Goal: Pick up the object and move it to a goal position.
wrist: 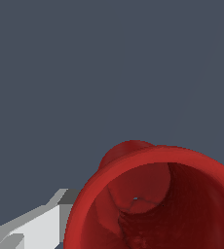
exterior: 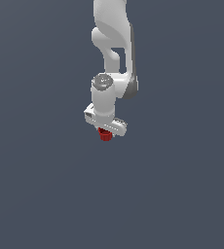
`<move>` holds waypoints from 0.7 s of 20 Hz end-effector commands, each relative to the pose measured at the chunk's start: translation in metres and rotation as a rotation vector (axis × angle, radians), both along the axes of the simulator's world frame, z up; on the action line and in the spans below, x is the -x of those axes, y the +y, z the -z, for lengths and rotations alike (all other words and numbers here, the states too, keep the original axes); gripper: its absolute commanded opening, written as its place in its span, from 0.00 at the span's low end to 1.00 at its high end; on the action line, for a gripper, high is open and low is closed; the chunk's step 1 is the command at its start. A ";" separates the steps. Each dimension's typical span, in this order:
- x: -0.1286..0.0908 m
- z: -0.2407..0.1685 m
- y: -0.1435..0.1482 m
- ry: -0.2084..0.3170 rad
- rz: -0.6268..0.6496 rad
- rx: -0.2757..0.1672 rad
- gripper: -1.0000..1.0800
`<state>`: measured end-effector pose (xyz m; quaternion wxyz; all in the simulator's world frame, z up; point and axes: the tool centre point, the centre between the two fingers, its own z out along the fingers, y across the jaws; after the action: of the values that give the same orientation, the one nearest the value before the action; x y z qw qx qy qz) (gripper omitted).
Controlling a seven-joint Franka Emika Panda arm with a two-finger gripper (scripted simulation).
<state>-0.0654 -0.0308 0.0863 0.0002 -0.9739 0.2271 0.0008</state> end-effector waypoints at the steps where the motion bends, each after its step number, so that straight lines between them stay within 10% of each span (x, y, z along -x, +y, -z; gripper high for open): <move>1: -0.003 -0.019 -0.007 -0.002 0.000 0.000 0.00; 14: -0.021 -0.146 -0.053 -0.002 0.002 0.001 0.00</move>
<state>-0.0463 -0.0783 0.2158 0.0001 -0.9737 0.2279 0.0002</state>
